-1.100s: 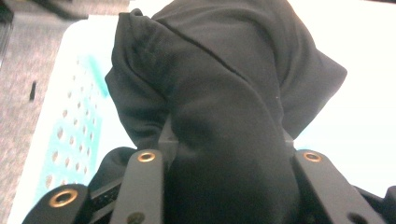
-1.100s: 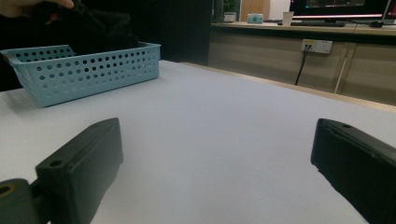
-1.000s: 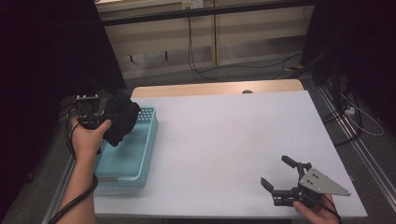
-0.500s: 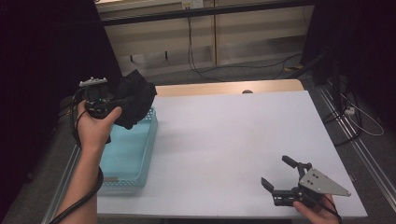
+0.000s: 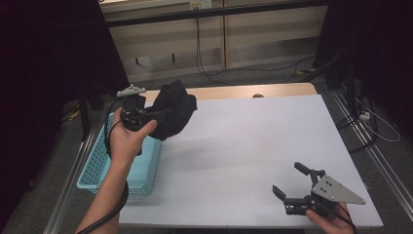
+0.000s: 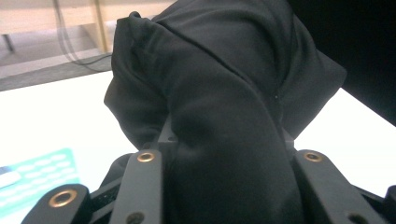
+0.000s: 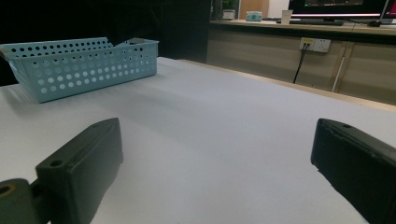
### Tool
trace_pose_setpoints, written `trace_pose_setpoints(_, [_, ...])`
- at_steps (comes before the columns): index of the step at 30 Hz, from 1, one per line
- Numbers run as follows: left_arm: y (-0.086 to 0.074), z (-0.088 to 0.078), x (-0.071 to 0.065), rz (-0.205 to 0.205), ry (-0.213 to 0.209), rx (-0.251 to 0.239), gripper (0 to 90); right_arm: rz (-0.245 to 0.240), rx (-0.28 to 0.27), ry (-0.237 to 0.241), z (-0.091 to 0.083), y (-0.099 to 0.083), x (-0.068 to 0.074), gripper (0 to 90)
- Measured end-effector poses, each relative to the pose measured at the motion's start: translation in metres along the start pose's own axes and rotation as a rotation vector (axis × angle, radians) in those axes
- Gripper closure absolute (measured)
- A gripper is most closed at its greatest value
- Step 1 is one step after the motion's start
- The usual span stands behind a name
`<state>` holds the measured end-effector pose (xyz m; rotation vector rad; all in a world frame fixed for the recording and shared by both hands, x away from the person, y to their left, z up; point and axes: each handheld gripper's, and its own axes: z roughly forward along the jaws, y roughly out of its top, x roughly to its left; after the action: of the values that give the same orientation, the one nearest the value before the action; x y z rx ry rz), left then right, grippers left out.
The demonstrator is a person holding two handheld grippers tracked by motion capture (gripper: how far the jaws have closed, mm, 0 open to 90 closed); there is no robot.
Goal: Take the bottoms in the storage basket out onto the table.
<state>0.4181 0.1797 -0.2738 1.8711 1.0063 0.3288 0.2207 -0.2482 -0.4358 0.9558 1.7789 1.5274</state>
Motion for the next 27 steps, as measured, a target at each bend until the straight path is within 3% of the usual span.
trace_pose_setpoints(9, [-0.019, 0.028, -0.032, 0.065, -0.081, 0.037, 60.7, -0.006, 0.001, 0.000, 0.000, 0.000, 0.000, 1.2])
trace_pose_setpoints(13, [-0.029, 0.040, -0.044, 0.073, -0.121, 0.055, 60.6, -0.005, 0.002, -0.001, 0.000, 0.000, 0.000, 1.1])
trace_pose_setpoints(18, [-0.035, 0.051, -0.053, 0.091, -0.138, 0.076, 60.6, -0.006, 0.001, -0.001, 0.000, 0.000, 0.000, 1.2])
trace_pose_setpoints(27, [-0.052, 0.065, -0.067, 0.083, -0.197, 0.080, 60.2, -0.005, 0.000, 0.003, 0.000, 0.000, 0.000, 1.1])
